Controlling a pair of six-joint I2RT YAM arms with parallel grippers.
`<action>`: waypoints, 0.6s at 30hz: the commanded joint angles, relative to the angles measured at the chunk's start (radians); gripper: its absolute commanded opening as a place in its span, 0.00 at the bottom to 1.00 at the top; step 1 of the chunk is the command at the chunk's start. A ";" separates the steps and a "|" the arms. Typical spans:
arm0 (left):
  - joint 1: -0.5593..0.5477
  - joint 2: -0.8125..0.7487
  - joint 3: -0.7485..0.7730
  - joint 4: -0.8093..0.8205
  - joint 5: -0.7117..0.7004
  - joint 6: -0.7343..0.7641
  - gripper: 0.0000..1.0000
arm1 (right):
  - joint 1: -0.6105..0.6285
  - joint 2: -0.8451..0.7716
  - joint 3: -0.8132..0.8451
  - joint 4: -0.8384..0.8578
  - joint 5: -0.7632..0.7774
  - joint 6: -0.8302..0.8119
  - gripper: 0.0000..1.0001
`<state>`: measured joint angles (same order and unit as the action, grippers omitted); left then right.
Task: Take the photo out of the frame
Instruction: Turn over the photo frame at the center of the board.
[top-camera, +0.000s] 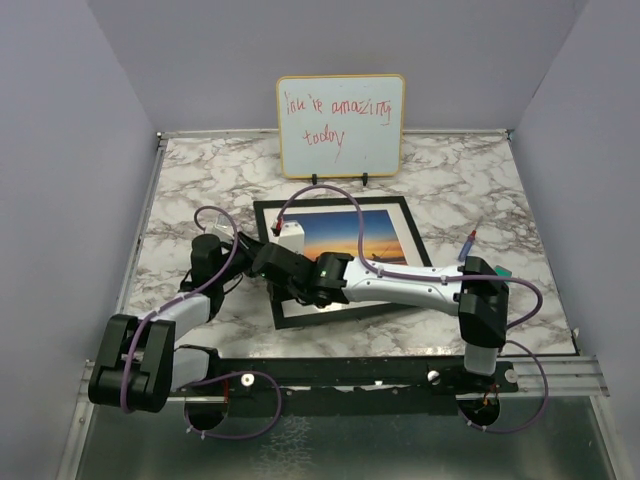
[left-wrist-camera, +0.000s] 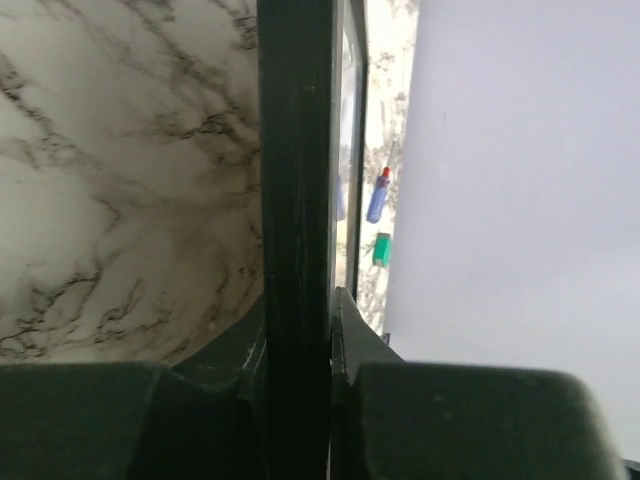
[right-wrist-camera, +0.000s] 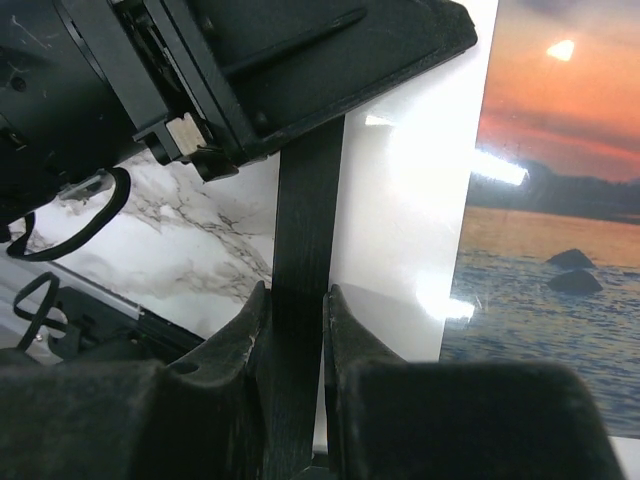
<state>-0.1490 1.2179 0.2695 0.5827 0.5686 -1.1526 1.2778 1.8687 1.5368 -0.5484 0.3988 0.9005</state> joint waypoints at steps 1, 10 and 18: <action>-0.002 -0.047 0.028 -0.036 -0.020 0.028 0.00 | 0.003 -0.068 0.008 0.080 -0.042 -0.015 0.02; -0.002 -0.123 0.268 -0.556 -0.136 0.294 0.00 | 0.003 -0.254 -0.133 0.183 -0.100 -0.174 0.65; -0.001 -0.093 0.471 -0.867 -0.130 0.456 0.00 | 0.009 -0.626 -0.508 0.470 -0.063 -0.485 0.78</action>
<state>-0.1528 1.1210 0.6453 -0.0494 0.5114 -0.9100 1.2774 1.3964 1.1976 -0.2581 0.3126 0.6216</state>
